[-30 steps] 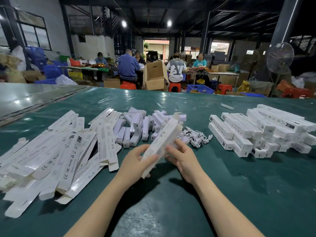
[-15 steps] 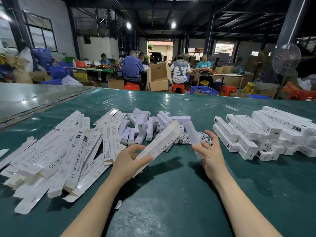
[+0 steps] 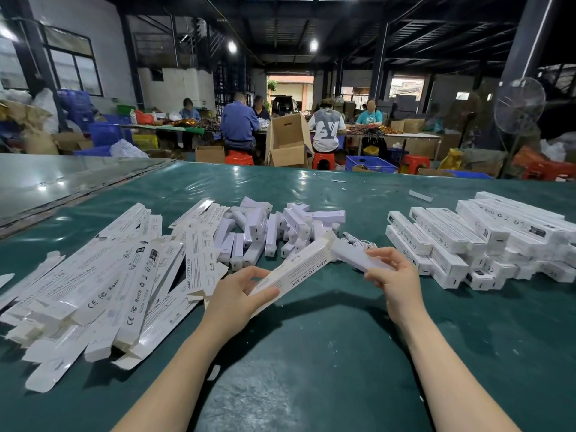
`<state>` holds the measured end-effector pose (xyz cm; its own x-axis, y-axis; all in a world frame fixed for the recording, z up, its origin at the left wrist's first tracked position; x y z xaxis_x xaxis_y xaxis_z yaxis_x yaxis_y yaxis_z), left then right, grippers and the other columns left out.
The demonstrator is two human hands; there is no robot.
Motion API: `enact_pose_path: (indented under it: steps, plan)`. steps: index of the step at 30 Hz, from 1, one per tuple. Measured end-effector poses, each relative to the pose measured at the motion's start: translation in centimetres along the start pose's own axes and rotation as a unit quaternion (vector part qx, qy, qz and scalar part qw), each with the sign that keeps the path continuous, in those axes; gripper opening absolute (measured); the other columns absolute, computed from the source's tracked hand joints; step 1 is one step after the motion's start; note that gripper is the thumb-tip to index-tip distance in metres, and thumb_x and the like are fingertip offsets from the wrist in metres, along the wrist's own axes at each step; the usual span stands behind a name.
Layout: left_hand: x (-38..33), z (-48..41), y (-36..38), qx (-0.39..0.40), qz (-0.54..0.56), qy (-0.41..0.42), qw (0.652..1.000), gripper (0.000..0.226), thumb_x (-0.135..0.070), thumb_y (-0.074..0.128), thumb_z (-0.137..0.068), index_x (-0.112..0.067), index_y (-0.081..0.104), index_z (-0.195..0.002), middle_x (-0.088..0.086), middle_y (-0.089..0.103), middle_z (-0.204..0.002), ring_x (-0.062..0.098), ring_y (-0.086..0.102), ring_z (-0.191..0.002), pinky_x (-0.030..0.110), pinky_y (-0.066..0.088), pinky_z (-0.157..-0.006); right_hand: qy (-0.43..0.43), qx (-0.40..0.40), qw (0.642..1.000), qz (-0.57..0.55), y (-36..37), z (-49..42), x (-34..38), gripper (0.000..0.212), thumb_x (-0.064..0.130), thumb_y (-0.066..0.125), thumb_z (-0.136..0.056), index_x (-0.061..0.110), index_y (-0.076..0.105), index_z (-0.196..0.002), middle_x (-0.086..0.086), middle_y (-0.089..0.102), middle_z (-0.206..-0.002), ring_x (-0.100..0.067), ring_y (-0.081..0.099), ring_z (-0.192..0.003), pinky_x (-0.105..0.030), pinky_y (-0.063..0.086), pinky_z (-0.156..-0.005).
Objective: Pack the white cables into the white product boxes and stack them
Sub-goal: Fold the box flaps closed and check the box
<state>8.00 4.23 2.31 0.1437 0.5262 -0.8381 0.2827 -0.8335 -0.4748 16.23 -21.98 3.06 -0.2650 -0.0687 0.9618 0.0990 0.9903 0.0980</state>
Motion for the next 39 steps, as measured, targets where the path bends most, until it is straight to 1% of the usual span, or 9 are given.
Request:
enact_pose_path:
  steps: [4, 9, 15, 20, 22, 25, 29, 35, 39]
  plan:
    - [-0.7, 0.3, 0.3, -0.008, -0.087, 0.033, 0.996, 0.019, -0.032, 0.073, -0.076, -0.039, 0.065, -0.092, -0.028, 0.061, -0.084, -0.006, 0.056, -0.081, 0.01, 0.038, -0.066, -0.035, -0.006, 0.991, 0.126, -0.4, 0.1, 0.7, 0.048, -0.025, 0.044, -0.058, 0.021, 0.058, -0.059, 0.0, 0.052, -0.073, -0.011, 0.046, -0.065, -0.015, 0.038, -0.049]
    - [-1.2, 0.3, 0.0, -0.031, -0.113, 0.073, 0.99, 0.027, -0.027, 0.074, -0.076, -0.026, 0.07, -0.102, -0.028, 0.057, -0.089, -0.001, 0.054, -0.089, 0.003, 0.033, -0.073, -0.047, 0.018, 0.989, 0.142, 0.2, 0.3, 1.3, 0.028, 0.004, 0.036, -0.04, 0.018, 0.059, -0.049, -0.002, 0.053, -0.067, -0.01, 0.046, -0.066, -0.022, 0.032, -0.058]
    - [-0.3, -0.1, 0.1, -0.006, -0.099, 0.057, 0.993, 0.028, -0.027, 0.072, -0.078, -0.026, 0.069, -0.106, -0.018, 0.062, -0.092, -0.004, 0.054, -0.087, 0.003, 0.034, -0.071, 0.016, 0.013, 0.999, 0.025, 0.0, 0.1, 0.0, 0.025, 0.001, 0.035, -0.034, 0.015, 0.055, -0.033, 0.003, 0.049, -0.047, -0.015, 0.035, -0.054, -0.011, 0.028, -0.04]
    - [-0.5, -0.1, 0.0, -0.017, -0.18, 0.059, 0.982, 0.03, -0.035, 0.061, -0.087, -0.032, 0.063, -0.116, -0.012, 0.064, -0.106, 0.011, 0.052, -0.101, 0.027, 0.039, -0.087, 0.034, 0.031, 0.999, -0.022, 0.2, 0.0, -0.4, 0.026, 0.0, 0.035, -0.035, 0.015, 0.056, -0.034, 0.011, 0.05, -0.044, -0.015, 0.033, -0.055, -0.015, 0.025, -0.04]
    - [-1.1, -0.1, 0.1, -0.022, -0.204, 0.081, 0.975, 0.031, -0.033, 0.057, -0.089, -0.032, 0.061, -0.12, -0.013, 0.063, -0.112, 0.013, 0.05, -0.103, 0.028, 0.037, -0.089, 0.054, 0.036, 0.997, -0.052, 0.3, 0.1, -0.7, 0.024, -0.002, 0.039, -0.039, 0.014, 0.057, -0.036, 0.006, 0.051, -0.046, -0.016, 0.034, -0.054, -0.013, 0.026, -0.038]
    - [-2.6, 0.1, 0.6, -0.01, -0.222, 0.132, 0.966, 0.031, -0.03, 0.054, -0.092, -0.033, 0.058, -0.122, -0.014, 0.062, -0.114, 0.012, 0.051, -0.104, 0.026, 0.036, -0.09, 0.081, 0.066, 0.988, -0.11, 1.0, 0.1, -1.2, 0.04, -0.019, 0.04, -0.069, 0.012, 0.063, -0.057, -0.001, 0.061, -0.058, -0.018, 0.05, -0.059, -0.015, 0.041, -0.038]
    - [-2.7, 0.3, 0.9, 0.001, -0.262, 0.132, 0.956, 0.046, -0.04, 0.061, -0.084, -0.041, 0.049, -0.128, -0.02, 0.057, -0.116, 0.006, 0.051, -0.107, 0.026, 0.039, -0.089, 0.072, 0.034, 0.981, -0.177, 1.0, 0.1, -1.3, 0.033, -0.02, 0.049, -0.081, 0.012, 0.051, -0.089, -0.008, 0.056, -0.078, -0.015, 0.065, -0.063, -0.021, 0.055, -0.054]
    - [-3.0, 0.7, 1.1, -0.035, -0.238, 0.135, 0.961, 0.041, -0.036, 0.067, -0.079, -0.035, 0.058, -0.119, -0.017, 0.067, -0.106, 0.008, 0.06, -0.098, 0.021, 0.04, -0.075, 0.045, -0.07, 0.98, -0.179, -1.1, 0.1, -1.4, 0.025, -0.011, 0.057, -0.083, 0.012, 0.049, -0.082, -0.009, 0.055, -0.08, -0.019, 0.058, -0.07, -0.018, 0.054, -0.053]
    - [-3.1, 0.8, 0.7, -0.069, -0.195, 0.134, 0.969, 0.039, -0.029, 0.073, -0.075, -0.028, 0.065, -0.113, -0.011, 0.07, -0.1, 0.012, 0.063, -0.093, 0.022, 0.041, -0.074, 0.044, 0.003, 0.994, -0.099, 1.1, 0.4, -0.9, 0.019, 0.003, 0.056, -0.088, 0.013, 0.058, -0.073, -0.002, 0.062, -0.077, -0.015, 0.058, -0.072, -0.022, 0.055, -0.059]
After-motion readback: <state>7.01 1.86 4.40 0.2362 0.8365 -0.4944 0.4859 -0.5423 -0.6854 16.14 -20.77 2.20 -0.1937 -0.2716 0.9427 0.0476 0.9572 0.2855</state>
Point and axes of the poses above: each hand's wrist, its own z-axis away from the middle knuckle, its own y-axis out of the palm, x = y × z, the point moved 10 cm from there along -z, towards the middle knuckle
